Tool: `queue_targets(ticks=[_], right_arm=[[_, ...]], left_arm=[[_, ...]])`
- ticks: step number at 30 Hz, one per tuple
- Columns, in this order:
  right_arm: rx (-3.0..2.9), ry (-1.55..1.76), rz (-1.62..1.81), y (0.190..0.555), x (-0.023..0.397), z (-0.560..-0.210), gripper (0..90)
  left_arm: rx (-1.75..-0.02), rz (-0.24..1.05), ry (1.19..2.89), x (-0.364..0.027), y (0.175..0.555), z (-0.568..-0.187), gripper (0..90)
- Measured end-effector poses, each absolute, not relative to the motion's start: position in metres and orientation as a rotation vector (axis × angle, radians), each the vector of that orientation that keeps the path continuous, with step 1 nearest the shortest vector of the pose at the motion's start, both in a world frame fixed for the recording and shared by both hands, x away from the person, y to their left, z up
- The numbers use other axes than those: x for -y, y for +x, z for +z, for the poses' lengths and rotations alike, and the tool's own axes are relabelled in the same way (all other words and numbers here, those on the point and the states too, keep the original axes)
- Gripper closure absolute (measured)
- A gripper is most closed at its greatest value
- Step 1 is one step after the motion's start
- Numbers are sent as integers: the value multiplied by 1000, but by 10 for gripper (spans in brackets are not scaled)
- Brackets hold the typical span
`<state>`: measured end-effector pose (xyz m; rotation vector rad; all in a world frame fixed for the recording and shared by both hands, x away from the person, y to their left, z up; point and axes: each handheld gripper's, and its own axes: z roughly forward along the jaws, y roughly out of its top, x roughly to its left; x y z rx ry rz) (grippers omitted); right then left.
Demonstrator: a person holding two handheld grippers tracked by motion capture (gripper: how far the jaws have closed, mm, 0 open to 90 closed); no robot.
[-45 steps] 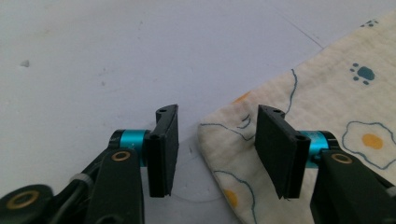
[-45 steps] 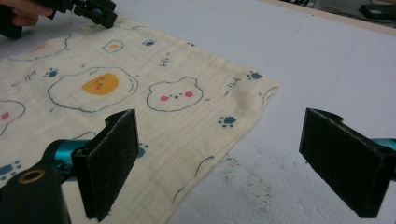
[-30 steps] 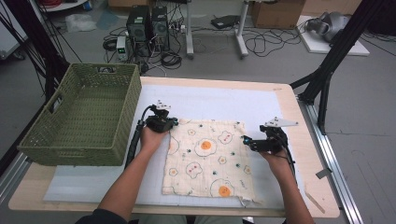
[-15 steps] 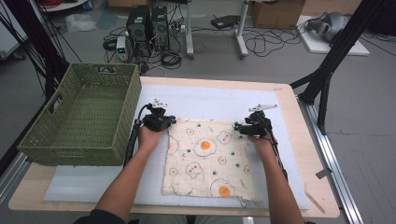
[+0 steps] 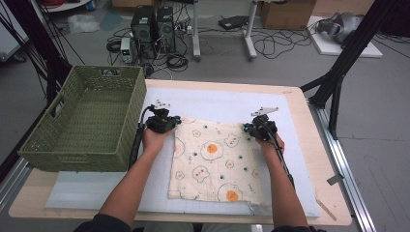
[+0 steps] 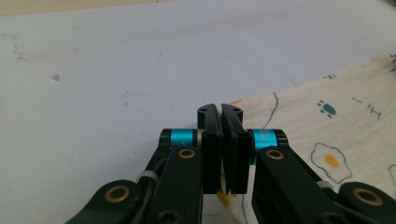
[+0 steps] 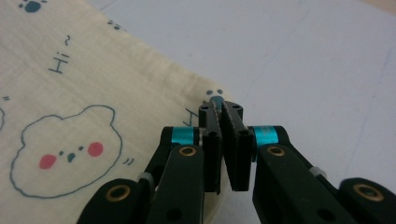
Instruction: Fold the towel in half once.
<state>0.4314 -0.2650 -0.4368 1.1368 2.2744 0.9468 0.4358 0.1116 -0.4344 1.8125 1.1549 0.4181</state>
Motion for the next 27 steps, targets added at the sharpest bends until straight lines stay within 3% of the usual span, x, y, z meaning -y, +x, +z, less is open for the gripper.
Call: queue_targets(ticks=[9,27], right_arm=[[-2118,1154,1055,433,273,-415,867],[-2160,1072,1168,395,277,-403,865]], left_arm=[[-1100,438,1795,-106,443,-401,864],[-990,399,1821,-114,402,-398,861]])
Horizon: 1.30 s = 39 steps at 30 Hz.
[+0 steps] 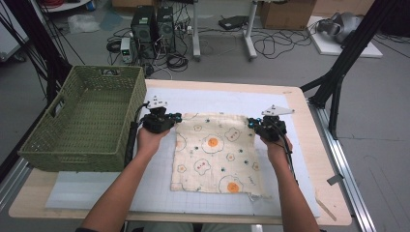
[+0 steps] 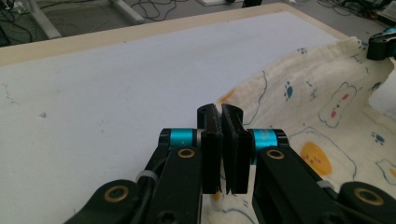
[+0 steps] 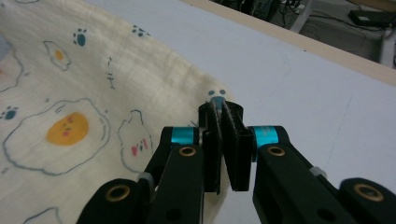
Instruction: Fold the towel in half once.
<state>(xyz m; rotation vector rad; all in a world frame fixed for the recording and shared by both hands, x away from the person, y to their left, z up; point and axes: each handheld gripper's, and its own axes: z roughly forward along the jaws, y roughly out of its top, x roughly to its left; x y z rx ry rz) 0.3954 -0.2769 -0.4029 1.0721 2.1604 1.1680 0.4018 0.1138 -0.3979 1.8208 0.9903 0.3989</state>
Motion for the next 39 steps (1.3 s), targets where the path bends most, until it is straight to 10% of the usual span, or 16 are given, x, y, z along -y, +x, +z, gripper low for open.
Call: queue_targets(ticks=[39], right_arm=[[-2253,927,1171,283,292,-432,862]], left_arm=[[-808,291,1855,-123,308,-434,853]])
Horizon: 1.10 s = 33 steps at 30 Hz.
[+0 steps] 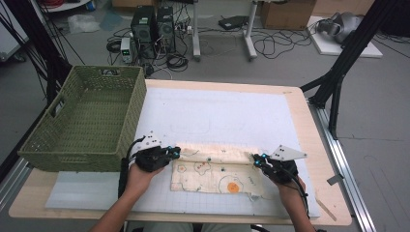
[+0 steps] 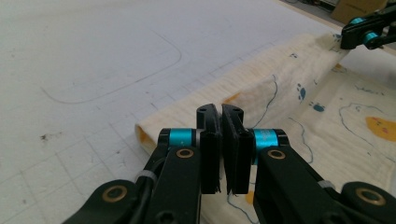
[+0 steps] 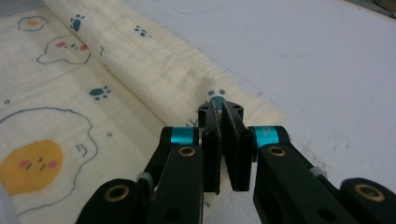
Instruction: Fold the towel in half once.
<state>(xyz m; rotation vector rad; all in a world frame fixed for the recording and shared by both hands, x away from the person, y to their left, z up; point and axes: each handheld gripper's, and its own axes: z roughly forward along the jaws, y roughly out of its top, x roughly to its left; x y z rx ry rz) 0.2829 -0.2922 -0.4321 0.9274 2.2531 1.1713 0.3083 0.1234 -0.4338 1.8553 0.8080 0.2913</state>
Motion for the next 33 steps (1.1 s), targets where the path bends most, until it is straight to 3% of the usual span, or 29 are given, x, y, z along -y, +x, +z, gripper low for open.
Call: queue_targets(ticks=[7,8,11,15,22,27,30,33], right_arm=[[-2294,922,1172,276,293,-436,849],[-2297,915,1174,275,294,-436,844],[-2308,920,1187,273,298,-436,781],[-2292,951,1217,268,305,-433,698],[-2183,1046,1196,266,322,-424,689],[-2145,1122,1199,275,321,-426,591],[-2112,1174,1168,285,315,-428,487],[-2103,1202,1146,297,311,-431,479]], left_arm=[[-816,243,1886,-125,303,-443,830],[-824,218,1877,-127,303,-444,794],[-861,187,1851,-131,305,-444,554],[-897,215,1772,-142,308,-436,437],[-936,259,1690,-154,316,-434,436],[-1016,257,1724,-149,327,-445,432],[-1053,280,1761,-145,333,-451,432],[-1080,254,1802,-143,339,-451,434]])
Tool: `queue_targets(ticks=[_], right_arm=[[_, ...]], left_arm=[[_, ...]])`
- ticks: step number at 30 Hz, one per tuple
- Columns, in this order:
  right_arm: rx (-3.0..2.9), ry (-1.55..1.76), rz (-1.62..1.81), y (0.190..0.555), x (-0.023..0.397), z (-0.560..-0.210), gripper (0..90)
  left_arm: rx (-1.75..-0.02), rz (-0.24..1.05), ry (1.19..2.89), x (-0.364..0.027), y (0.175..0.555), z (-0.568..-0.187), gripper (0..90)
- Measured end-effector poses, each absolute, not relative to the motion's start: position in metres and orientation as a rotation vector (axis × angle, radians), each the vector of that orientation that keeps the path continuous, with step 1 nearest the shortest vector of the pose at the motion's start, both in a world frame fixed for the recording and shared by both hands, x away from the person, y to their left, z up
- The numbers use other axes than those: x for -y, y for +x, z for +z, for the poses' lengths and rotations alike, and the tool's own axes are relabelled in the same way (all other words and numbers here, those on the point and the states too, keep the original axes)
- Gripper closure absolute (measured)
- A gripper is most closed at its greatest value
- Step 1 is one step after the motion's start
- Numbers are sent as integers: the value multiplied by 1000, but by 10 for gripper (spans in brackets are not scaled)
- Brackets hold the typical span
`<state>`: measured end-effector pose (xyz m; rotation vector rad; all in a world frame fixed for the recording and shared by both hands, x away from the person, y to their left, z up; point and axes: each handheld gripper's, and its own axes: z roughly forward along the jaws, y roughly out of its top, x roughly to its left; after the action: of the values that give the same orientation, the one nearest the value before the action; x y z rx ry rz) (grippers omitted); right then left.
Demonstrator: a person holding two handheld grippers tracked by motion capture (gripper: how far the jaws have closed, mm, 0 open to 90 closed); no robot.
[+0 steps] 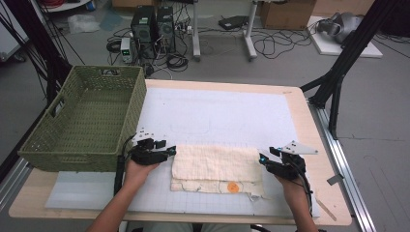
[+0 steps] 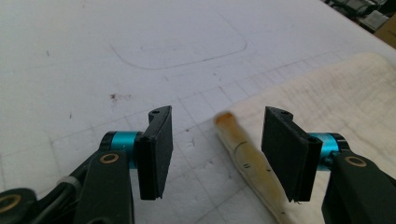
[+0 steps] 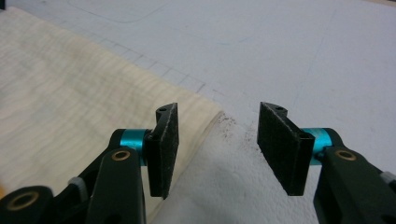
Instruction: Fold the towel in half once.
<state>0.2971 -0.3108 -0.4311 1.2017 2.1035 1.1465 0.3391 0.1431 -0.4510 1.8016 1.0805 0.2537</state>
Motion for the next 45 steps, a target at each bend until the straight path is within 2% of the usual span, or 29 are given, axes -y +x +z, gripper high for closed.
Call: queue_targets(ticks=[11,14,17,18,21,22,23,25,27,39,45], right_arm=[[-2210,1205,1066,319,291,-447,491],[-2237,1206,1047,319,287,-451,495],[-2232,1217,1050,317,284,-451,565],[-2240,1230,1065,316,284,-451,626],[-2254,1249,1097,316,284,-451,698],[-2258,1250,1101,316,285,-451,715],[-2261,1255,1109,317,284,-451,748],[-2273,1261,1124,317,284,-451,817],[-2283,1250,1127,316,282,-451,841],[-2238,1165,1126,330,274,-443,852],[-2191,1155,1117,348,267,-441,852]], left_arm=[[-1056,277,1956,-115,354,-451,438],[-1033,331,1995,-112,352,-451,443],[-981,389,2033,-112,350,-451,524],[-992,389,2027,-113,350,-451,542],[-997,370,2007,-116,351,-451,612],[-956,307,2005,-115,350,-452,755],[-939,345,2030,-112,348,-451,819],[-926,359,2037,-110,347,-451,837],[-939,342,2027,-111,348,-451,847],[-1011,385,1898,-126,372,-429,857],[-1056,402,1863,-129,381,-438,857]])
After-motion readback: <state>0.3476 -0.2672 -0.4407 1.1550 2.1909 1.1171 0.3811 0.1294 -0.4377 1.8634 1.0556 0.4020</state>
